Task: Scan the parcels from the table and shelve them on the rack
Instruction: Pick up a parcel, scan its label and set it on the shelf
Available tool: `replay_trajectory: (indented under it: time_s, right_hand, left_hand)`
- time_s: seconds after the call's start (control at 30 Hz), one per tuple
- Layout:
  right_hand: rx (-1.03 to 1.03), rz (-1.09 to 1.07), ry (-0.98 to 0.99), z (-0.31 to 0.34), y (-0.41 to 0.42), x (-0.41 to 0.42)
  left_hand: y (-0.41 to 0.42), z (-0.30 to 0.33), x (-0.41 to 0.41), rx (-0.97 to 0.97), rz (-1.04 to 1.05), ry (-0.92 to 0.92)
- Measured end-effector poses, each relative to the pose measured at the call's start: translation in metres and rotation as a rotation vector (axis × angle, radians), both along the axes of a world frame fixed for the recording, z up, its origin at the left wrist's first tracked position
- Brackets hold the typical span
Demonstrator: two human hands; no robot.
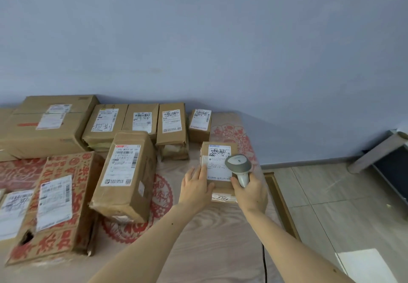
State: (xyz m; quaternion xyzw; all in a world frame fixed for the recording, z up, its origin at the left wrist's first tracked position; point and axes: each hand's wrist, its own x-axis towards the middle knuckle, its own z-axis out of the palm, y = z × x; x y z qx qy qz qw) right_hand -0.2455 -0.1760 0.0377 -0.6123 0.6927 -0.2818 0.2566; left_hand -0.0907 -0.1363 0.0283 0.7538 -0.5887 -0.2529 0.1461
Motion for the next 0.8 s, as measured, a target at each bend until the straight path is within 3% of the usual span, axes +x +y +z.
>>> replay_trajectory:
  time_s: [0.4, 0.8]
  right_hand:
    - [0.097, 0.035, 0.050, -0.038, 0.077, -0.005]
    - [0.107, 0.093, 0.121, -0.049, 0.063, -0.016]
  left_hand:
    - [0.083, -0.039, -0.009, 0.025, 0.081, 0.055]
    - [0.064, -0.058, 0.007, 0.159, 0.163, 0.072]
